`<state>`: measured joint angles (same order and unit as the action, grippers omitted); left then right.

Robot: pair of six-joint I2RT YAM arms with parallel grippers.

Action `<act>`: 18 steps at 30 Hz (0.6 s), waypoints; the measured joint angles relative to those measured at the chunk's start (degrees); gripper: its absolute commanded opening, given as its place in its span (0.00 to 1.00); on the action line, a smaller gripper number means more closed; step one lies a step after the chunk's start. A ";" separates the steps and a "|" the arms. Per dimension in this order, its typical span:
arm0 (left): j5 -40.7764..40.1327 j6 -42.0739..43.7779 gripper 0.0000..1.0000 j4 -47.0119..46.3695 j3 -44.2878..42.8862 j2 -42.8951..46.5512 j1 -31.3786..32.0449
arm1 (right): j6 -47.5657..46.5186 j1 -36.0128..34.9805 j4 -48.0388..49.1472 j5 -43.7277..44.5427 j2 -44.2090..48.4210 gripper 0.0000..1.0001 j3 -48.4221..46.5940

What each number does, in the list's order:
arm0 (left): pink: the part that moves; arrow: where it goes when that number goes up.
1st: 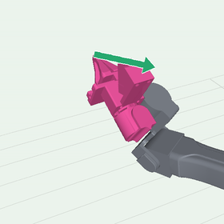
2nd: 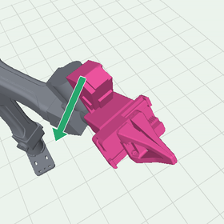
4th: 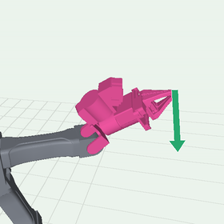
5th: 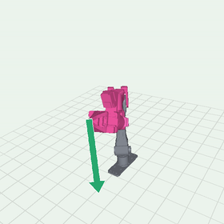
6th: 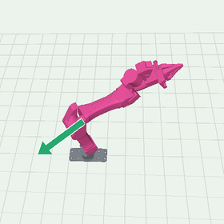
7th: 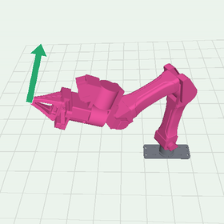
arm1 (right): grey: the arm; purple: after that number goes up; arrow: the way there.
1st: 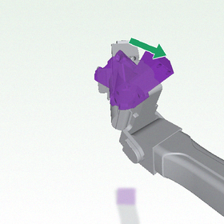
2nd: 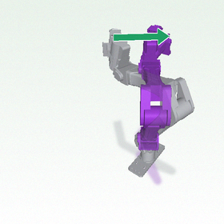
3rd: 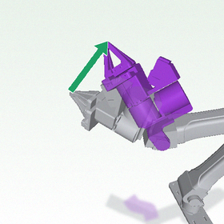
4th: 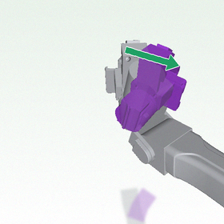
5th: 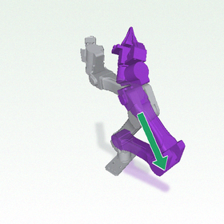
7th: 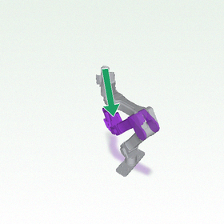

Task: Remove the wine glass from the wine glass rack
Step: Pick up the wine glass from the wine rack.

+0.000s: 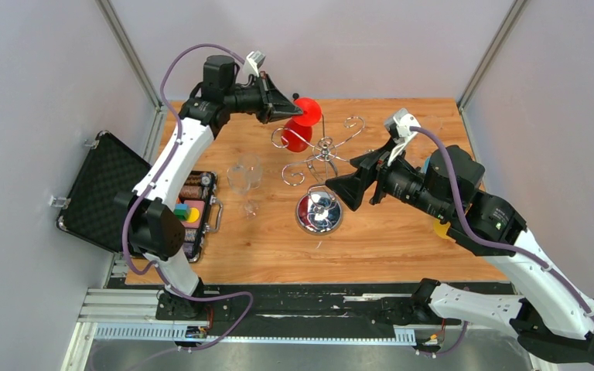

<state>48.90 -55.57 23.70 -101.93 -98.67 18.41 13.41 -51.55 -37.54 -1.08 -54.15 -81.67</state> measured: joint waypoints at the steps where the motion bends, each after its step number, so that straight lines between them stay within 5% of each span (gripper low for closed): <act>1: -0.07 -0.42 0.00 -0.11 0.04 0.00 -0.11 | 0.02 0.00 0.00 0.00 -0.02 0.81 0.00; 18: 1.62 -4.28 0.00 -3.32 -4.68 -2.82 0.20 | 0.00 0.00 0.00 0.15 0.22 0.82 0.00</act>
<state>50.52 -59.86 20.38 -106.61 -101.49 18.61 13.41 -51.55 -37.54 -0.93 -53.93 -81.67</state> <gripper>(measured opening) 0.018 0.816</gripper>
